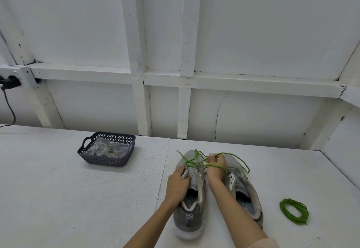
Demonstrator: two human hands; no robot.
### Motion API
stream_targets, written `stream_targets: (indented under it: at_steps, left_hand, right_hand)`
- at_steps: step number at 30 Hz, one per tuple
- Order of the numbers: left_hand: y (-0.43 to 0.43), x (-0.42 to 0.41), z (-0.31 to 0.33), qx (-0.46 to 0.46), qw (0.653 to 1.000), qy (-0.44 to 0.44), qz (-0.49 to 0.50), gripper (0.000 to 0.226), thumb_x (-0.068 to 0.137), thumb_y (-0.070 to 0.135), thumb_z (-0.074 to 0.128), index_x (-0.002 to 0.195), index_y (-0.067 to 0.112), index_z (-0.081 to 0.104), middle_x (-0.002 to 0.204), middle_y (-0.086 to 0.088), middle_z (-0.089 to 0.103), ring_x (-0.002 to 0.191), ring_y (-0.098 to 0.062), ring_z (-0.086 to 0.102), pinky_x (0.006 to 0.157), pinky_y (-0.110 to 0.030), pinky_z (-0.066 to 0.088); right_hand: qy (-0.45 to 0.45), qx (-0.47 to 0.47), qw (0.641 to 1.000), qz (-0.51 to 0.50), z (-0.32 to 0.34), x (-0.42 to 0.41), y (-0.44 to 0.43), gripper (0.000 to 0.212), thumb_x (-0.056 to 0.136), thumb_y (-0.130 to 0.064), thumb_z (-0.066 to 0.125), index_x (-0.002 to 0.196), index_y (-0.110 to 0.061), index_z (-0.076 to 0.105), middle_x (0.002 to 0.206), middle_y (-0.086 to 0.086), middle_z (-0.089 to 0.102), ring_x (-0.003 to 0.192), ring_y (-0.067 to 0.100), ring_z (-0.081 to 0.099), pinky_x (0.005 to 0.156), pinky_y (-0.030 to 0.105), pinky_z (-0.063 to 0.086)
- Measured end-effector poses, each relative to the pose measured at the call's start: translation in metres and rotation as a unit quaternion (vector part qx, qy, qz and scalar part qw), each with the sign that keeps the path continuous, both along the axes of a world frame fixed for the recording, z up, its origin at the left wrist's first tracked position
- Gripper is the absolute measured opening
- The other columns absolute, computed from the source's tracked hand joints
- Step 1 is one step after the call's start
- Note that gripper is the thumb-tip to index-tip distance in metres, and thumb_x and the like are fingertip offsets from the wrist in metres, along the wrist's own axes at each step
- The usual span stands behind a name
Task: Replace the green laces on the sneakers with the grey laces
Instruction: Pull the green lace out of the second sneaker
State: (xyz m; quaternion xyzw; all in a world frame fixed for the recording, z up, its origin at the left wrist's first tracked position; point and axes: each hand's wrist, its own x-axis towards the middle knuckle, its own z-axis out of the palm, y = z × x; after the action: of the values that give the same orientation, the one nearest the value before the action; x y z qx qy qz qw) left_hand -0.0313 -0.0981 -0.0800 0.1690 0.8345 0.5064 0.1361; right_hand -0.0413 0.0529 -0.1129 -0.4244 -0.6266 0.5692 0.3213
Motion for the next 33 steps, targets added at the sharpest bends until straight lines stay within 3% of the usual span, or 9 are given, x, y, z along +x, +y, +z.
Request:
stream_targets:
  at_steps: [2,5,10,13,16,22,27,31,33]
  left_hand:
    - [0.0,0.0,0.0,0.003,1.0,0.0,0.0,0.021,0.09,0.013,0.056,0.11,0.012,0.062,0.099,-0.001,0.064,0.092,-0.021,0.057,0.08,-0.031,0.045]
    - [-0.001,0.0,0.0,0.009,1.0,0.001,-0.002,0.026,0.09,0.011,0.056,0.115,0.015,0.062,0.103,0.003,0.061,0.094,-0.018,0.055,0.077,-0.027,0.04]
    - [-0.002,0.001,0.001,0.013,1.0,0.003,-0.011,0.021,0.091,0.012,0.056,0.103,0.029,0.055,0.1,0.004,0.06,0.092,-0.018,0.055,0.08,-0.028,0.042]
    - [-0.002,0.001,0.001,0.003,1.0,0.003,-0.011,0.017,0.09,0.012,0.056,0.102,0.023,0.06,0.104,-0.004,0.067,0.093,-0.022,0.059,0.084,-0.033,0.047]
    - [-0.001,-0.001,-0.001,-0.005,1.0,0.006,-0.006,0.022,0.089,0.012,0.056,0.11,0.013,0.062,0.104,-0.008,0.067,0.093,-0.024,0.059,0.082,-0.034,0.047]
    - [-0.001,0.0,0.0,-0.003,1.0,0.004,-0.003,0.024,0.09,0.012,0.057,0.114,0.011,0.061,0.106,-0.006,0.066,0.095,-0.023,0.058,0.08,-0.03,0.044]
    - [-0.001,0.0,0.0,-0.01,1.0,0.003,-0.009,0.02,0.089,0.013,0.057,0.109,0.014,0.061,0.101,-0.005,0.065,0.093,-0.025,0.059,0.078,-0.031,0.044]
    - [-0.002,0.001,0.003,-0.015,1.0,0.004,-0.017,0.013,0.091,0.013,0.056,0.091,0.026,0.054,0.102,-0.005,0.063,0.091,-0.023,0.055,0.078,-0.031,0.041]
    - [-0.003,0.001,0.004,-0.009,1.0,0.007,-0.017,0.018,0.092,0.014,0.056,0.091,0.03,0.049,0.104,-0.004,0.063,0.094,-0.023,0.054,0.077,-0.027,0.037]
  right_hand:
    - [-0.037,0.029,0.998,0.042,0.01,0.004,-0.006,0.024,0.093,-0.024,0.062,0.077,-0.009,0.051,0.074,0.012,0.063,0.071,0.032,0.061,0.065,0.045,0.05]
    - [-0.135,0.08,0.977,0.143,0.011,0.008,-0.007,0.035,0.085,-0.021,0.071,0.061,-0.013,0.047,0.059,0.001,0.05,0.058,0.016,0.045,0.051,0.029,0.034]
    - [-0.015,0.036,0.999,-0.001,0.012,0.005,-0.009,0.022,0.097,-0.018,0.054,0.08,-0.005,0.05,0.079,0.019,0.063,0.073,0.032,0.06,0.066,0.047,0.05]
    - [-0.077,0.041,0.995,0.045,0.015,0.008,-0.007,0.031,0.094,-0.03,0.061,0.086,-0.001,0.057,0.079,0.012,0.062,0.074,0.027,0.056,0.064,0.033,0.039]
    - [-0.125,0.044,0.982,0.135,0.01,0.01,-0.004,0.032,0.084,-0.025,0.074,0.062,-0.012,0.056,0.066,0.006,0.058,0.063,0.018,0.05,0.059,0.029,0.038]
    - [-0.1,0.03,0.994,0.042,0.002,0.004,-0.006,0.026,0.095,-0.027,0.057,0.079,-0.009,0.05,0.086,0.016,0.068,0.083,0.034,0.063,0.075,0.044,0.052]
    - [-0.142,0.056,0.978,0.14,0.013,0.011,-0.007,0.026,0.085,-0.022,0.071,0.07,-0.011,0.053,0.072,0.006,0.057,0.068,0.021,0.05,0.056,0.029,0.037]
    - [-0.118,0.039,0.989,0.075,0.003,0.006,-0.003,0.021,0.099,-0.024,0.049,0.083,-0.012,0.043,0.089,0.017,0.066,0.072,0.035,0.063,0.064,0.05,0.056]
    - [-0.065,0.008,0.997,0.035,0.009,0.012,-0.005,0.017,0.103,-0.021,0.039,0.092,-0.008,0.038,0.087,0.015,0.066,0.058,0.029,0.059,0.049,0.038,0.054]
